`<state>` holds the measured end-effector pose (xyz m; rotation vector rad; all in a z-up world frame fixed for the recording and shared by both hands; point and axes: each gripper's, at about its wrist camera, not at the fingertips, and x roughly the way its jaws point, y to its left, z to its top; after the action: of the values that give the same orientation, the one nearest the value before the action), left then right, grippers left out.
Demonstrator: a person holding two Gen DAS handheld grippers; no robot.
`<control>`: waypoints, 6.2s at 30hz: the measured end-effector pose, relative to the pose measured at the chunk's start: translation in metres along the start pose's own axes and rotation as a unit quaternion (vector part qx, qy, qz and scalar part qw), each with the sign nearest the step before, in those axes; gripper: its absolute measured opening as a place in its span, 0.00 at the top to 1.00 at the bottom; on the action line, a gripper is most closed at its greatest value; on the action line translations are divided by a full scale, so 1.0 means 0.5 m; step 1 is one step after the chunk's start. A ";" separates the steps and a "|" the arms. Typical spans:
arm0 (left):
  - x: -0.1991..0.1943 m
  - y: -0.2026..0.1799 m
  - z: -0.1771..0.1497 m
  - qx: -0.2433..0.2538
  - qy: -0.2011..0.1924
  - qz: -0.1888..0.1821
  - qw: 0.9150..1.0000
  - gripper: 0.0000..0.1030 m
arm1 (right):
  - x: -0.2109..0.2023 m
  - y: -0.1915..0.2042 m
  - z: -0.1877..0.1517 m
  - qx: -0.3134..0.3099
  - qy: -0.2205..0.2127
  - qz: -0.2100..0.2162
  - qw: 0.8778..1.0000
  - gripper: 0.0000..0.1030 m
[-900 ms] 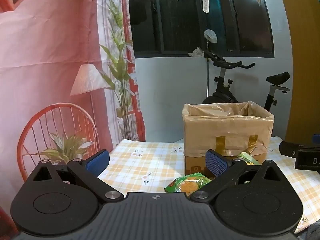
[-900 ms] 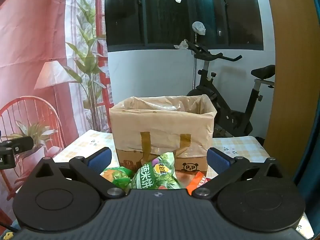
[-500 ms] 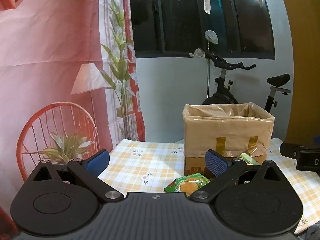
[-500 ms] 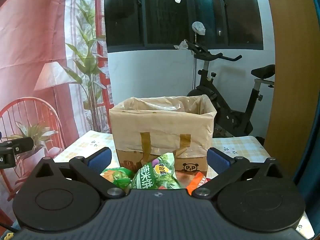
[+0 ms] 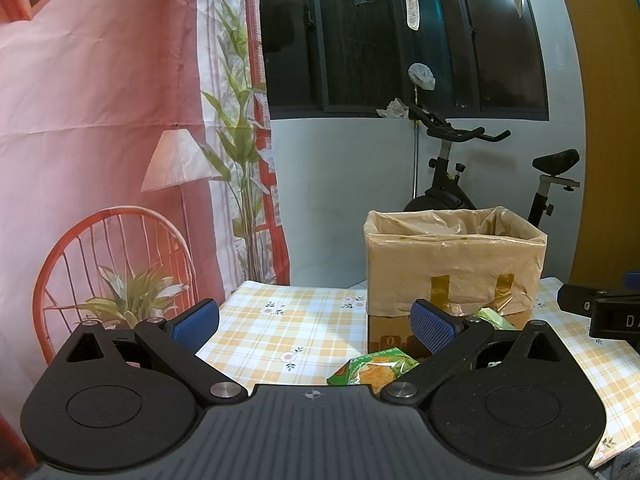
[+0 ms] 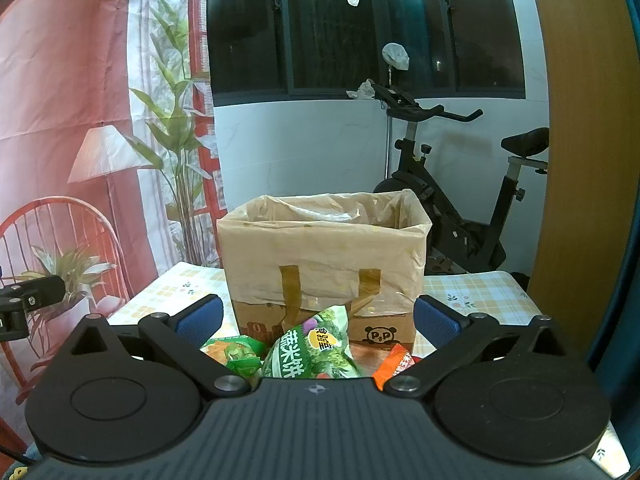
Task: Organize snacks
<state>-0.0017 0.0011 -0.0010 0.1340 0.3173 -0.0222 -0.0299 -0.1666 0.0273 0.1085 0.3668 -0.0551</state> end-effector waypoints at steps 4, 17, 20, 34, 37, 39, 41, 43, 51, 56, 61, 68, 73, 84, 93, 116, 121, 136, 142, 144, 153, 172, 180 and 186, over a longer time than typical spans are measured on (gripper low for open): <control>0.000 0.000 0.000 0.000 0.000 0.000 1.000 0.00 | 0.002 -0.002 -0.001 0.001 0.000 0.000 1.000 0.00; -0.001 -0.002 -0.004 -0.004 0.002 -0.002 1.000 0.00 | 0.002 -0.005 -0.003 0.002 0.000 0.001 1.000 0.00; -0.001 -0.002 -0.004 -0.005 0.002 -0.002 1.000 0.01 | 0.002 -0.005 -0.003 0.002 0.000 0.001 1.000 0.00; -0.001 -0.002 -0.004 -0.005 0.002 -0.002 1.000 0.01 | 0.005 -0.005 -0.006 0.002 0.002 0.002 1.000 0.00; -0.001 -0.001 -0.004 -0.005 0.002 -0.002 1.000 0.01 | 0.005 -0.005 -0.006 0.002 0.002 0.002 1.000 0.00; -0.001 -0.001 -0.004 -0.005 0.002 -0.002 1.000 0.01 | 0.005 -0.005 -0.007 0.002 0.003 0.002 1.000 0.00; -0.001 -0.001 -0.004 -0.005 0.002 -0.002 1.000 0.01 | 0.005 -0.005 -0.007 0.002 0.003 0.002 1.000 0.00; -0.001 -0.002 -0.004 -0.005 0.002 -0.002 1.000 0.01 | 0.006 -0.005 -0.007 0.002 0.002 0.002 1.000 0.00; -0.001 -0.001 -0.006 -0.006 0.003 -0.001 1.000 0.01 | 0.006 -0.005 -0.007 0.002 0.003 0.002 1.000 0.00; -0.004 -0.003 -0.011 -0.008 0.006 -0.001 1.000 0.01 | 0.007 -0.004 -0.010 0.003 0.004 0.002 1.000 0.00; -0.004 -0.002 -0.011 -0.008 0.006 -0.001 1.000 0.01 | 0.008 -0.005 -0.010 0.002 0.004 0.002 1.000 0.00; -0.003 -0.003 -0.013 -0.011 0.008 -0.001 1.000 0.01 | 0.008 -0.005 -0.008 0.003 0.004 0.002 1.000 0.00; 0.019 -0.002 -0.011 -0.012 0.007 -0.002 1.000 0.01 | 0.010 -0.007 -0.008 0.004 0.004 0.002 1.000 0.00; 0.160 -0.024 -0.078 -0.023 0.060 -0.022 0.998 0.04 | 0.084 -0.054 -0.055 0.007 -0.011 -0.019 1.000 0.00; 0.249 -0.033 -0.155 -0.065 0.149 -0.068 0.984 0.07 | 0.146 -0.062 -0.122 -0.005 0.009 -0.025 1.000 0.00; 0.362 -0.027 -0.265 -0.221 0.224 -0.175 0.933 0.07 | 0.204 -0.100 -0.201 0.022 0.059 -0.014 0.998 0.00; 0.375 -0.030 -0.275 -0.226 0.232 -0.184 0.928 0.07 | 0.206 -0.098 -0.207 0.021 0.065 -0.013 0.998 0.00; 0.325 -0.015 -0.237 -0.165 0.183 -0.176 0.953 0.23 | 0.212 -0.109 -0.218 0.022 0.077 -0.026 0.996 0.01; 0.284 -0.018 -0.209 -0.126 0.140 -0.149 0.971 0.23 | 0.225 -0.107 -0.234 0.002 0.082 -0.047 0.996 0.05; 0.273 -0.023 -0.203 -0.113 0.128 -0.143 0.975 0.23 | 0.232 -0.109 -0.238 -0.006 0.082 -0.055 0.995 0.09; 0.239 -0.024 -0.186 -0.092 0.089 -0.130 0.983 0.23 | 0.236 -0.126 -0.249 -0.007 0.079 -0.059 0.995 0.27; 0.233 -0.006 -0.108 -0.064 0.006 -0.079 0.995 0.23 | 0.180 -0.173 -0.180 0.029 -0.012 -0.071 0.997 0.33; 0.257 -0.020 -0.054 -0.044 -0.028 -0.088 0.995 0.23 | 0.188 -0.179 -0.133 0.004 -0.029 -0.064 0.998 0.34; 0.270 -0.040 -0.010 -0.032 -0.056 -0.100 0.993 0.23 | 0.189 -0.184 -0.087 -0.014 -0.055 -0.059 0.997 0.34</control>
<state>0.1240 -0.0183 -0.0502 0.0371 0.2179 -0.2173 0.0359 -0.2561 -0.0561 0.0559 0.2633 -0.1717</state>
